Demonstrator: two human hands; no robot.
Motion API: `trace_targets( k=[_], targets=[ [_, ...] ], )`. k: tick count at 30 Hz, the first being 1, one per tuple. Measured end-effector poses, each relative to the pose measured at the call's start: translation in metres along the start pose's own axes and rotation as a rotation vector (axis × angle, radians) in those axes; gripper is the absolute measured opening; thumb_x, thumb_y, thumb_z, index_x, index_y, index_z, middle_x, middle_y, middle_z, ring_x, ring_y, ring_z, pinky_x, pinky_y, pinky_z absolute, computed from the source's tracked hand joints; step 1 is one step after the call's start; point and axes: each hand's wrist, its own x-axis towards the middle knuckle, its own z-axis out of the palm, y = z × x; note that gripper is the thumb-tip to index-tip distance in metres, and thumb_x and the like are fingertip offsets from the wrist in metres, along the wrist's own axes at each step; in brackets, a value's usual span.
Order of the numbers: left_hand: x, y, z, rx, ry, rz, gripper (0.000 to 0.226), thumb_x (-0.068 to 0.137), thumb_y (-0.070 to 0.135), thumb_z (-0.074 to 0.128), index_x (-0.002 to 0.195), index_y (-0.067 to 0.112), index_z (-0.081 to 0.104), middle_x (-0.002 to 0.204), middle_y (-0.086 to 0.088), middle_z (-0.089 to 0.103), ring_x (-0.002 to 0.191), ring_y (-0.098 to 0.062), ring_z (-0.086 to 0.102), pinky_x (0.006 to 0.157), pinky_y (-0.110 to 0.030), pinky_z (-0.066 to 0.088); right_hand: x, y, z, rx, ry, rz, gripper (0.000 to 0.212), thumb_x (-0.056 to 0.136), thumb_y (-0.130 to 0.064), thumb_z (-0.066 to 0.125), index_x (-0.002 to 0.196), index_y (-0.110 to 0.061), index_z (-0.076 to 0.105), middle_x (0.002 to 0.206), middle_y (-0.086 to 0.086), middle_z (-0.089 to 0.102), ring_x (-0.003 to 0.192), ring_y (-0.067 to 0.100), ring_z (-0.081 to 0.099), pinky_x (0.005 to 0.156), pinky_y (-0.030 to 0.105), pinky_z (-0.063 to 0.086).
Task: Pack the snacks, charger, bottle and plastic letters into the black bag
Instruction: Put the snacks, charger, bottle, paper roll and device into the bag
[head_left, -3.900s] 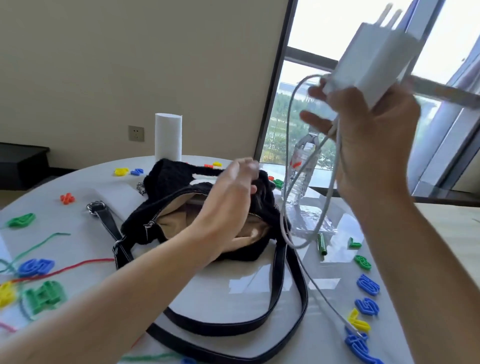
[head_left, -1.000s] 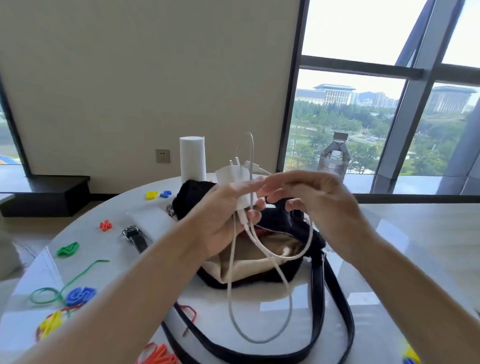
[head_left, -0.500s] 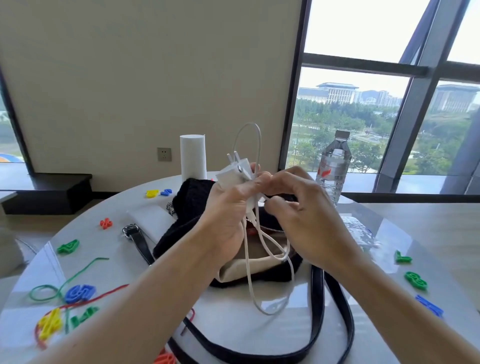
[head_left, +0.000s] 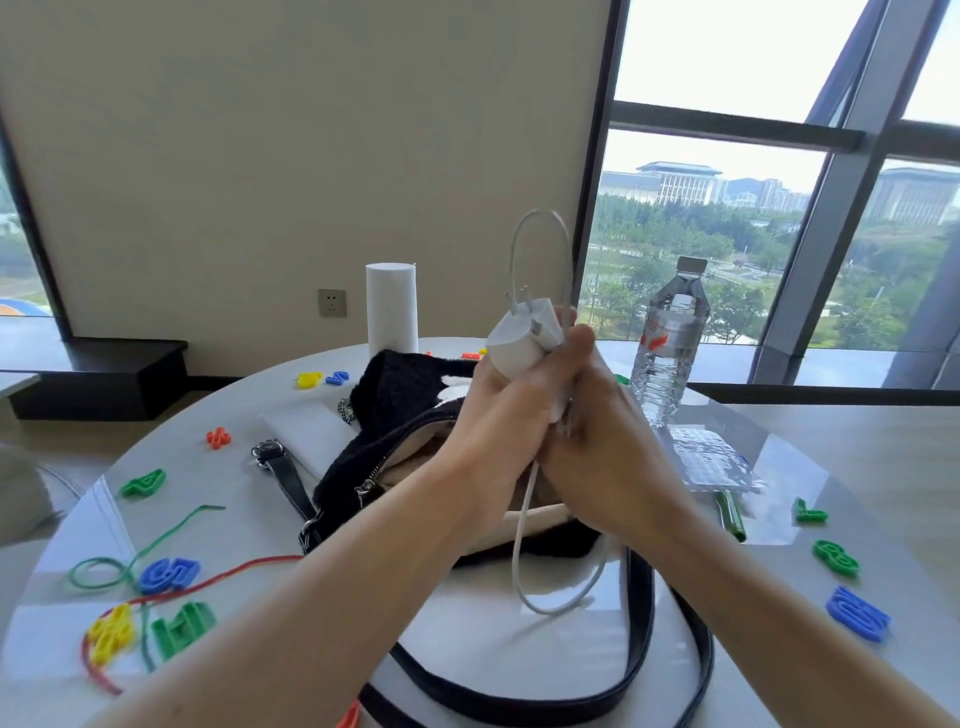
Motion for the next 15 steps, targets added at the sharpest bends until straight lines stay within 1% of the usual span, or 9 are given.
trace_targets(
  k=[2, 5, 7, 8, 10, 11, 12, 14, 15],
  targets=[
    [0.001, 0.001, 0.001, 0.062, -0.018, 0.0, 0.03, 0.089, 0.028, 0.07, 0.117, 0.02, 0.068, 0.109, 0.0, 0.075, 0.108, -0.009, 0.068, 0.105, -0.031, 0.046, 0.002, 0.002, 0.0, 0.021, -0.035, 0.038, 0.051, 0.083, -0.005, 0.054, 0.13, -0.025, 0.049, 0.1, -0.023, 0.067, 0.09, -0.009, 0.065, 0.071, 0.01, 0.053],
    [0.006, 0.0, -0.002, 0.196, -0.041, -0.019, 0.02, 0.087, 0.036, 0.071, 0.103, 0.024, 0.072, 0.098, 0.003, 0.077, 0.1, -0.007, 0.07, 0.097, -0.028, 0.048, 0.002, 0.003, -0.003, 0.086, -0.115, 0.095, 0.046, 0.079, -0.017, 0.055, 0.125, -0.024, 0.053, 0.095, -0.013, 0.071, 0.094, 0.003, 0.069, 0.081, 0.035, 0.059],
    [0.009, -0.003, -0.006, 0.299, -0.042, -0.028, 0.015, 0.086, 0.04, 0.072, 0.09, 0.026, 0.073, 0.086, 0.007, 0.077, 0.089, -0.003, 0.072, 0.086, -0.024, 0.05, 0.003, 0.003, -0.007, 0.101, -0.163, 0.116, 0.039, 0.073, -0.023, 0.058, 0.112, -0.025, 0.06, 0.093, -0.007, 0.072, 0.094, 0.011, 0.071, 0.081, 0.043, 0.059],
    [0.01, -0.005, -0.008, 0.352, -0.06, -0.041, 0.016, 0.085, 0.043, 0.072, 0.086, 0.027, 0.072, 0.083, 0.008, 0.077, 0.084, -0.002, 0.072, 0.081, -0.022, 0.051, 0.004, 0.002, -0.008, 0.132, -0.19, 0.121, 0.035, 0.071, -0.024, 0.059, 0.105, -0.023, 0.063, 0.091, -0.004, 0.073, 0.091, 0.012, 0.072, 0.079, 0.041, 0.06],
    [0.009, -0.004, -0.013, 0.441, -0.141, -0.073, 0.014, 0.083, 0.048, 0.072, 0.081, 0.035, 0.075, 0.085, 0.009, 0.078, 0.079, 0.0, 0.073, 0.07, -0.017, 0.054, 0.004, 0.003, -0.013, 0.264, -0.225, 0.126, 0.021, 0.076, -0.007, 0.06, 0.092, -0.018, 0.068, 0.081, -0.003, 0.073, 0.081, 0.008, 0.072, 0.068, 0.025, 0.057],
    [0.008, 0.0, -0.016, 0.493, -0.19, -0.07, 0.013, 0.083, 0.051, 0.07, 0.08, 0.039, 0.076, 0.086, 0.01, 0.077, 0.078, 0.0, 0.072, 0.066, -0.014, 0.055, 0.004, 0.004, -0.016, 0.31, -0.236, 0.144, 0.023, 0.081, 0.002, 0.061, 0.087, -0.019, 0.069, 0.074, -0.006, 0.071, 0.072, 0.003, 0.069, 0.061, 0.017, 0.053],
    [0.009, 0.004, -0.019, 0.567, -0.242, -0.051, 0.019, 0.083, 0.056, 0.067, 0.085, 0.039, 0.076, 0.089, 0.01, 0.078, 0.08, -0.001, 0.073, 0.066, -0.014, 0.055, 0.005, 0.004, -0.019, 0.346, -0.238, 0.179, 0.026, 0.086, 0.003, 0.063, 0.083, -0.022, 0.07, 0.066, -0.011, 0.067, 0.064, -0.002, 0.064, 0.056, 0.013, 0.049],
    [0.012, 0.017, -0.027, 0.811, -0.335, -0.009, 0.056, 0.08, 0.075, 0.05, 0.105, 0.03, 0.072, 0.104, 0.005, 0.076, 0.095, -0.009, 0.071, 0.085, -0.025, 0.055, 0.005, 0.004, -0.028, 0.4, -0.186, 0.271, 0.011, 0.092, -0.016, 0.068, 0.087, -0.025, 0.067, 0.056, -0.017, 0.06, 0.051, -0.005, 0.054, 0.048, 0.011, 0.041],
    [0.012, 0.025, -0.033, 0.965, -0.352, 0.019, 0.07, 0.078, 0.081, 0.038, 0.106, 0.025, 0.069, 0.106, 0.002, 0.074, 0.097, -0.013, 0.069, 0.09, -0.031, 0.053, 0.006, 0.007, -0.034, 0.417, -0.139, 0.315, 0.006, 0.091, -0.022, 0.07, 0.089, -0.024, 0.064, 0.054, -0.016, 0.056, 0.047, -0.003, 0.049, 0.046, 0.014, 0.038]
  ],
)
